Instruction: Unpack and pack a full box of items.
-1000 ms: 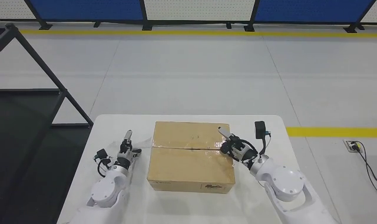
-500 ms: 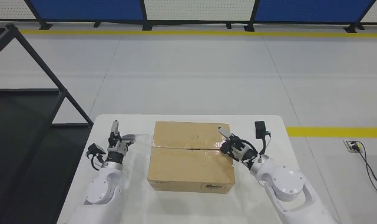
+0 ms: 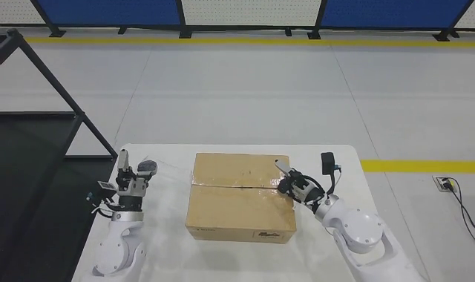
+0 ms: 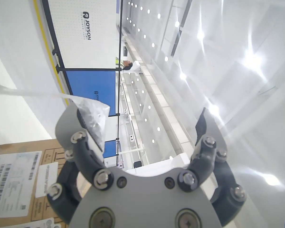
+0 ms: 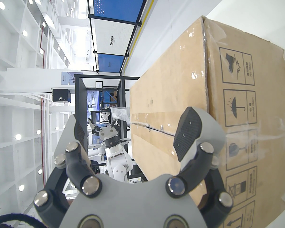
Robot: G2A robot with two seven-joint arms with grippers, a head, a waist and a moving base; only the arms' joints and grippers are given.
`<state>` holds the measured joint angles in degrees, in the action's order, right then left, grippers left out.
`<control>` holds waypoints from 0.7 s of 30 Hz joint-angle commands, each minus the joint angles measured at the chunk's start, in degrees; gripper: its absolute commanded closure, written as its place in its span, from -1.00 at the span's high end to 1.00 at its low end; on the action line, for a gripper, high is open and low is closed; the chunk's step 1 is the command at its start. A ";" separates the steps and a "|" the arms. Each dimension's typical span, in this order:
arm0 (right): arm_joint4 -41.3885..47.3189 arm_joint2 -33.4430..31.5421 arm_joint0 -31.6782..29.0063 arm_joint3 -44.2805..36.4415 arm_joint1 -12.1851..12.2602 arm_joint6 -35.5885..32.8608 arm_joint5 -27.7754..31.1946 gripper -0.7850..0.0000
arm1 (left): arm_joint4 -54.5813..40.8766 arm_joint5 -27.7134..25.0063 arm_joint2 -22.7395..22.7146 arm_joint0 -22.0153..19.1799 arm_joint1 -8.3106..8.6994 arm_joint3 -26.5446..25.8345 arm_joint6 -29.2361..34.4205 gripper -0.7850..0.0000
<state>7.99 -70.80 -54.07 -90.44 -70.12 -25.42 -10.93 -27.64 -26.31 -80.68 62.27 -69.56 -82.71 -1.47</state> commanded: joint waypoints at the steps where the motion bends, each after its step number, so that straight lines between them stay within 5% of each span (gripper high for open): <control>1: 0.00 0.00 0.00 0.00 0.00 0.00 0.00 1.00 | 0.83 0.49 -0.26 0.48 -0.04 -1.57 -0.18 1.00; 21: 2.21 1.51 -0.60 0.14 -1.15 6.64 0.35 1.00 | 8.48 2.41 -0.59 2.60 -1.01 -9.59 -1.60 1.00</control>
<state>10.09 -69.34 -54.70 -90.37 -71.22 -18.98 -10.70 -19.54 -24.04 -81.34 64.88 -70.53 -92.14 -3.15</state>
